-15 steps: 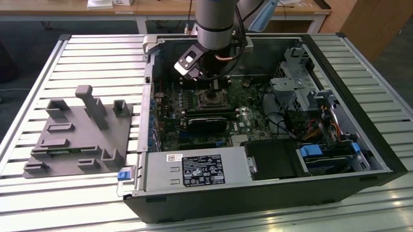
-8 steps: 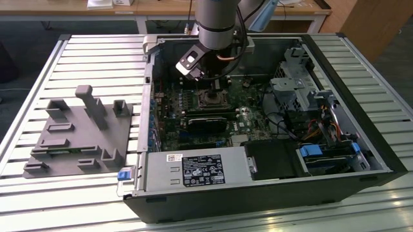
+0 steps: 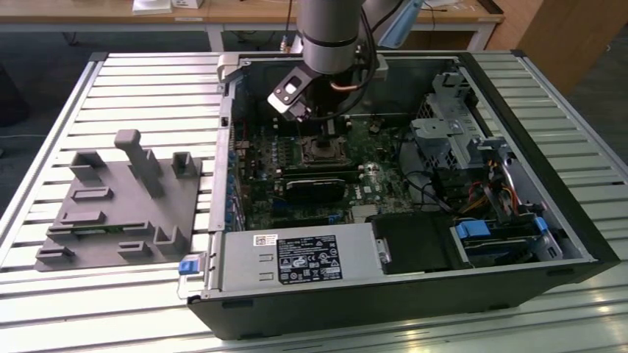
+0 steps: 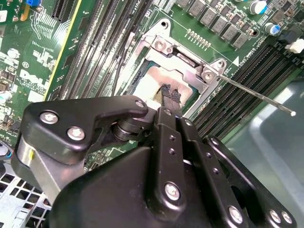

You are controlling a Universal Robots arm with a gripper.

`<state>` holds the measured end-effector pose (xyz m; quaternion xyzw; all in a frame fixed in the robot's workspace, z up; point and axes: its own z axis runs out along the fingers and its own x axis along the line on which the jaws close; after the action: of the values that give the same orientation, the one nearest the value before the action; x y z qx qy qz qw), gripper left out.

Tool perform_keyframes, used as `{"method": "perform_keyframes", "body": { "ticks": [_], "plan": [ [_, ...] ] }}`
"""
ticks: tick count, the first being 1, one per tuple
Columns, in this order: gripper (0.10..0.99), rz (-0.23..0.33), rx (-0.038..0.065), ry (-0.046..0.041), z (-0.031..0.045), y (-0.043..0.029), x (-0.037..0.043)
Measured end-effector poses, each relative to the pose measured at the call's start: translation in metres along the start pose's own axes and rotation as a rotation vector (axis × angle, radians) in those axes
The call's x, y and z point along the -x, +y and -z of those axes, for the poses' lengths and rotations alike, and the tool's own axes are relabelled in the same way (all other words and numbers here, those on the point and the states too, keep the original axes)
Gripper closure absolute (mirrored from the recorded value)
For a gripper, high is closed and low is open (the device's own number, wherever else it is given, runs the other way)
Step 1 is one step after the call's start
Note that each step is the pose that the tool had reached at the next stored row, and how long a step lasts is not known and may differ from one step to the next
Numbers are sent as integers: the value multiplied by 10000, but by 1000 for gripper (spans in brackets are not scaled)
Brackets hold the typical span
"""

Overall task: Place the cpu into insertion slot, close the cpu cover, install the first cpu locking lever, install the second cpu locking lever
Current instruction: 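Install the first cpu locking lever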

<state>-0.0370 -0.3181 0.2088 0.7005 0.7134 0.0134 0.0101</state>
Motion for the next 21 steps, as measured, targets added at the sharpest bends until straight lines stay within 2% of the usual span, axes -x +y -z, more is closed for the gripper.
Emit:
{"method": "perform_keyframes", "body": {
  "ticks": [12,15,21],
  "plan": [
    [980,1,3,0,78,3,0],
    [980,1,8,2,136,5,-1],
    [980,1,34,1,310,11,-1]
  ]
}}
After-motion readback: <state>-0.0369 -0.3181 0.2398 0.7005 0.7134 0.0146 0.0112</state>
